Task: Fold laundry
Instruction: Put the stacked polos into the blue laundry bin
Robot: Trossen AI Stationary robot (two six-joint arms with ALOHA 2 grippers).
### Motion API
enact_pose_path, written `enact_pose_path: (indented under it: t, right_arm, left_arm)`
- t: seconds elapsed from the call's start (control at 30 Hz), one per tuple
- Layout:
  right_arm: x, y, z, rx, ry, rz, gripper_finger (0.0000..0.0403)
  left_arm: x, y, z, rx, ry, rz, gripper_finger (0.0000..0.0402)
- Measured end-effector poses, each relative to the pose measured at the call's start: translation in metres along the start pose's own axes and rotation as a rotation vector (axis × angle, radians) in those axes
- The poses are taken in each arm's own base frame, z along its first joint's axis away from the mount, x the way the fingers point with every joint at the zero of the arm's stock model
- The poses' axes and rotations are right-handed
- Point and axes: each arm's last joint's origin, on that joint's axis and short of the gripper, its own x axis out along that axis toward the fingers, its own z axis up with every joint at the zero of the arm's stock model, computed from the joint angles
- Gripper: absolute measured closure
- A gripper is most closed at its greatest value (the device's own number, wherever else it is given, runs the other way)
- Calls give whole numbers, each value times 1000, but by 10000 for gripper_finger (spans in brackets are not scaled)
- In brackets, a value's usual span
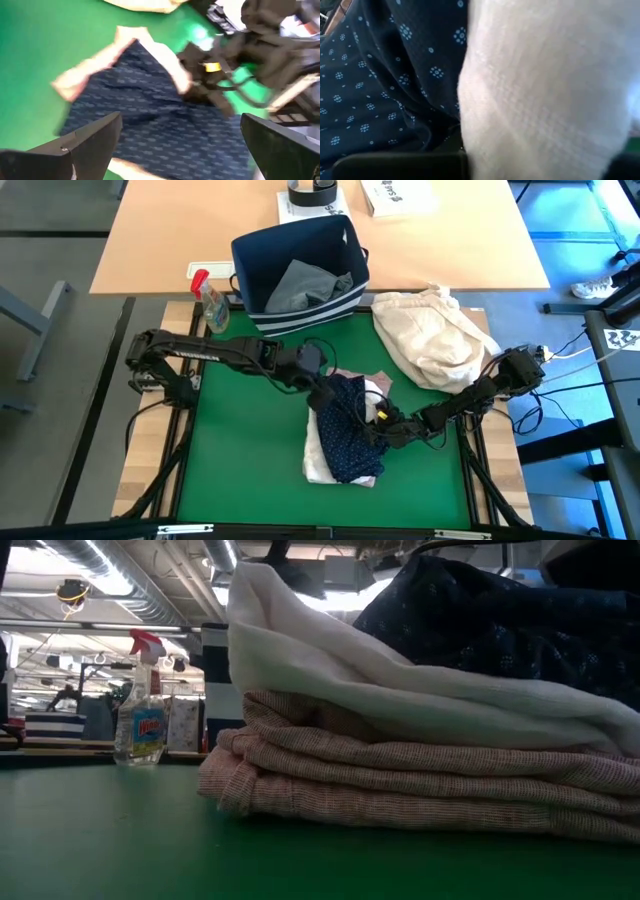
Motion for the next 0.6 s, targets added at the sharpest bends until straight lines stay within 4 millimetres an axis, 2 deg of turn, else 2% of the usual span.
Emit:
enact_pose_path:
  t: [0.1, 0.2, 0.33, 0.47, 0.6]
  right_arm:
    - [0, 0, 0, -15, 4, 1, 339]
    - [0, 0, 0, -21, 8, 2, 339]
    - [0, 0, 0, -24, 9, 4, 339]
    - [0, 0, 0, -25, 10, 4, 339]
    - [0, 0, 0, -27, 14, 7, 339]
  left_arm:
    - [-1, -9, -5, -44, 18, -50, 1]
    - [10, -9, -16, -113, 82, 8, 1]
    - [34, -1, -44, -135, 231, 211, 1]
    - [63, 3, -66, -168, 268, 214, 1]
    - [89, 21, -82, -242, 253, 211, 1]
